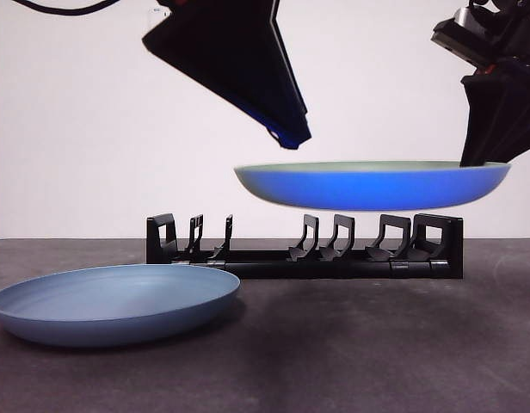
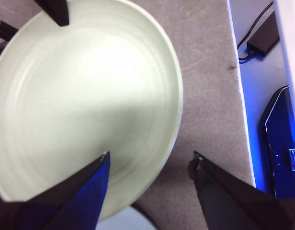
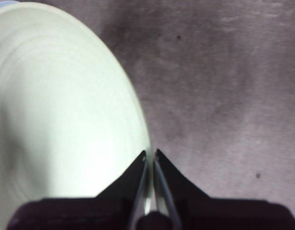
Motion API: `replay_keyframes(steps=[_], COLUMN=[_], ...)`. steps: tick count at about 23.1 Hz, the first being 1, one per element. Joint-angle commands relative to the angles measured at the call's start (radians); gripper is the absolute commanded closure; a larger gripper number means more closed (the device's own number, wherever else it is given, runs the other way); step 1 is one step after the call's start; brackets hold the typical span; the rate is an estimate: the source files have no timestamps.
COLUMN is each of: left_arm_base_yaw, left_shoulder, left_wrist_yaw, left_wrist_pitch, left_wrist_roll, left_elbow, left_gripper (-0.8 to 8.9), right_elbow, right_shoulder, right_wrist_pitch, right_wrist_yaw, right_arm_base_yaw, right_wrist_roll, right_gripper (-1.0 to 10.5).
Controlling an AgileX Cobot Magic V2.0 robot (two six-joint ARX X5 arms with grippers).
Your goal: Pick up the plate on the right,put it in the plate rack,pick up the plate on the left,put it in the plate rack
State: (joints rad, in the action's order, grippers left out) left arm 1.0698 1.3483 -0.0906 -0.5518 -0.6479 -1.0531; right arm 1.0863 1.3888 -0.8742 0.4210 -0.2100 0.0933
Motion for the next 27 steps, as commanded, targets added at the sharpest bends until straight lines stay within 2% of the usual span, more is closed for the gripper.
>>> replay_keyframes(steps=[1, 7, 8, 11, 12, 21, 24, 26, 27], left_arm_base_yaw=[-0.001, 0.002, 0.002, 0.002, 0.002, 0.006, 0.014, 0.018, 0.017], left_shoulder=[0.037, 0.101, 0.109, 0.122, 0.122, 0.122, 0.122, 0.122, 0.122], left_wrist_yaw=[0.013, 0.013, 0.013, 0.013, 0.013, 0.014, 0.017, 0.017, 0.018], left_wrist_pitch=[0.004, 0.014, 0.017, 0.021, 0.025, 0.068, 0.069, 0.079, 0.092], left_wrist_roll=[-0.011, -0.011, -0.011, -0.012, -0.012, -0.011, -0.009, 0.003, 0.038], left_elbow=[-0.001, -0.001, -0.001, -0.001, -0.001, -0.001, -0.001, -0.001, -0.001], left_gripper=[5.26, 5.39, 5.71, 8.14, 8.29, 8.23, 8.22, 8.22, 8.22], right_elbow=[0.005, 0.005, 0.005, 0.005, 0.005, 0.017, 0.030, 0.037, 0.037], right_shoulder=[-0.002, -0.002, -0.002, -0.002, -0.002, -0.003, -0.024, -0.056, -0.084], right_wrist_pitch=[0.004, 0.003, 0.003, 0.003, 0.003, 0.010, 0.037, 0.080, 0.116], right_wrist_yaw=[0.026, 0.026, 0.026, 0.026, 0.026, 0.018, 0.014, 0.005, -0.024], right_arm_base_yaw=[-0.002, -0.002, -0.002, -0.002, -0.002, 0.000, 0.010, 0.023, 0.028], right_wrist_roll=[-0.006, -0.006, -0.006, -0.007, -0.009, -0.032, -0.043, -0.040, -0.033], right_gripper=[9.6, 9.6, 9.6, 9.6, 9.6, 9.2, 7.3, 6.9, 6.9])
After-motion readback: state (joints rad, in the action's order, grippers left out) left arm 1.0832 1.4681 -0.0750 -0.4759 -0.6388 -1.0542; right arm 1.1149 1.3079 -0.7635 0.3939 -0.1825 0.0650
